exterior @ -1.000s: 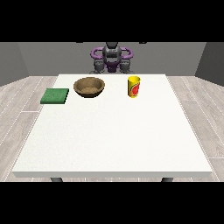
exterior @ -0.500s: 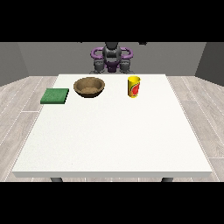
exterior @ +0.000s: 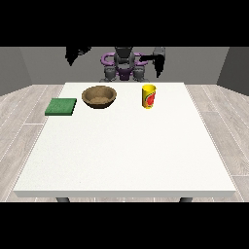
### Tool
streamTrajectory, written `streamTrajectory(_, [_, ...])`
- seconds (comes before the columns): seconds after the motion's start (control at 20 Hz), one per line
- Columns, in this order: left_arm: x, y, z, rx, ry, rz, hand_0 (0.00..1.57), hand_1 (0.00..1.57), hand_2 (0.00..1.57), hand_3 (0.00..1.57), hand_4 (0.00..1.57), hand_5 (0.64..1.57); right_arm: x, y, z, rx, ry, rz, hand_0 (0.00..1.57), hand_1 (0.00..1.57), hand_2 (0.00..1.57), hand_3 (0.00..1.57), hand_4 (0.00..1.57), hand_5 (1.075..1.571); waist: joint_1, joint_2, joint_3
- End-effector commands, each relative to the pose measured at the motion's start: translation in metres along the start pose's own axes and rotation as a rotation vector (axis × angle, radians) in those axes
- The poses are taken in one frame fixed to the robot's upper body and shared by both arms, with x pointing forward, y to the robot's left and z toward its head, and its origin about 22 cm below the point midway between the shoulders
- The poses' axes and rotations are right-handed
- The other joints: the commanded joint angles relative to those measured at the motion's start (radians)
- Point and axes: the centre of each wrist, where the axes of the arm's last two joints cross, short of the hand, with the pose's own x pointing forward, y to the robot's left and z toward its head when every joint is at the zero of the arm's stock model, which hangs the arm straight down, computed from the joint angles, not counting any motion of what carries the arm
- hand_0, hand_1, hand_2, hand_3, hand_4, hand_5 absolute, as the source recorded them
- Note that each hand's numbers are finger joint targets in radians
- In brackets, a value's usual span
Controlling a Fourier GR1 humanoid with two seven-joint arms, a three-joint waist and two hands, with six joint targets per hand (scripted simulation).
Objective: Pick the cup and pour the ball into the bowl, then pick the bowl and place it on the pad
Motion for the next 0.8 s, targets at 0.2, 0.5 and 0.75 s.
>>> streamTrajectory(0.2, [-0.063,0.046,0.007,0.0,-0.008,-0.02,0.0,0.0,0.0,0.0,0.25,1.475,-0.016,-0.038,0.005,0.011,-0.059,0.001,0.0,0.0,0.0,0.0,0.68,1.555,-0.024,0.077,-0.0002])
streamTrajectory(0.5, [-0.102,0.03,0.006,-0.035,0.063,-0.043,0.0,0.0,0.0,0.0,0.02,1.441,-0.037,-0.061,-0.003,-0.025,0.007,0.014,0.0,0.0,0.0,0.0,0.66,1.56,0.003,0.032,0.0])
streamTrajectory(0.75, [-0.122,0.023,-0.004,-0.028,0.041,-0.048,0.0,0.0,0.0,0.0,0.2,1.429,-0.031,-0.069,-0.015,-0.014,-0.035,0.005,0.0,0.0,0.0,0.0,0.67,1.562,-0.02,0.07,-0.0001])
